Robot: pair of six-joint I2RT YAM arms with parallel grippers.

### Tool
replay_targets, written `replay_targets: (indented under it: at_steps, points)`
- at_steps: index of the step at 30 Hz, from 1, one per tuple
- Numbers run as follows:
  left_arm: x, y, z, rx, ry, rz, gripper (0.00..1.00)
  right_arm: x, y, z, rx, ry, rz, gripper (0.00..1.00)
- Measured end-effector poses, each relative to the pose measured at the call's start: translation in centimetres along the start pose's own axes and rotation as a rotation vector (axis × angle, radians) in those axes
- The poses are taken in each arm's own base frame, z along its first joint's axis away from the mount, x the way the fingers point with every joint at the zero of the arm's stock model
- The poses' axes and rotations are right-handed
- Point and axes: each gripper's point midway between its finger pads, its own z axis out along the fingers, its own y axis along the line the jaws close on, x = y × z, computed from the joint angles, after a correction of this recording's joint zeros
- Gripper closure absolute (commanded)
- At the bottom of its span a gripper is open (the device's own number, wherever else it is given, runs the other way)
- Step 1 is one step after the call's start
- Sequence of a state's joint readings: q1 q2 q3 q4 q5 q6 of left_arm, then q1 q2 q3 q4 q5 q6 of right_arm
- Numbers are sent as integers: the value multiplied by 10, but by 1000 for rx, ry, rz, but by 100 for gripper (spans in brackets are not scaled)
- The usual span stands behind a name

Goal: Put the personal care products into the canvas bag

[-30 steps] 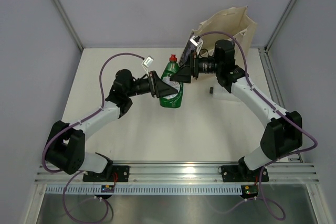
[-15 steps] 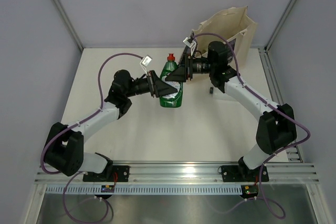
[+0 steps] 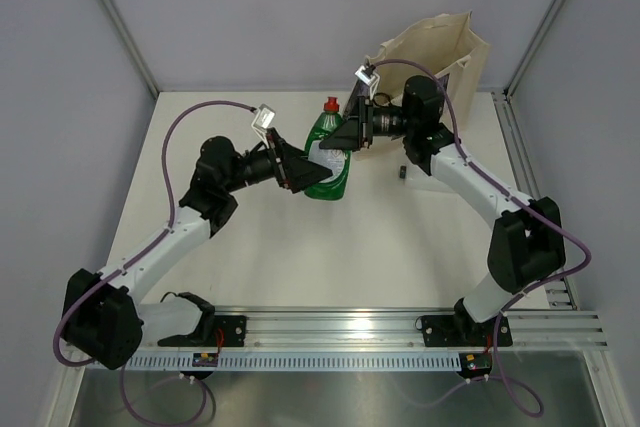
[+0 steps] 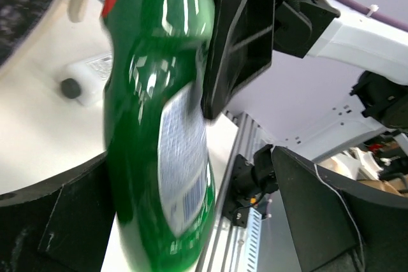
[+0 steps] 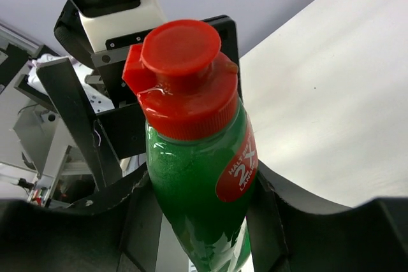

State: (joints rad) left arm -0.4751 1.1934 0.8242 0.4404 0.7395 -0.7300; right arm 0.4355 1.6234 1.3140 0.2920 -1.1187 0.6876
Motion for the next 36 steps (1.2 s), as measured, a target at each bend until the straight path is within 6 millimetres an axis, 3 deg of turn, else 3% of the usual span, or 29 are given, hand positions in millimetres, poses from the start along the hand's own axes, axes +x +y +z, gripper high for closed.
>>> replay_targets:
  at_steps: [3,14,18,22,25,28,33,36]
  points:
    - [-5,6,-8,-52,-16,22,1,-13,-3,-10,13,-37,16,100]
    - [-15,31,-37,-222,-73,56,1,-112,-20,-84,107,-288,21,100]
    - [-12,37,-45,-253,-78,52,1,-165,-27,-120,169,-409,-25,100]
    - [-10,39,-49,-266,-85,51,1,-219,-46,-162,270,-560,-54,100]
    - [-7,40,-52,-275,-80,42,1,-251,-78,-194,368,-676,-47,100]
    - [-3,42,-55,-293,-74,30,1,-265,-121,-214,464,-748,-9,100]
    - [-2,44,-61,-327,-80,20,1,-256,-194,-224,607,-765,45,100]
    - [-4,43,-64,-341,-94,22,1,-240,-225,-225,674,-732,65,100]
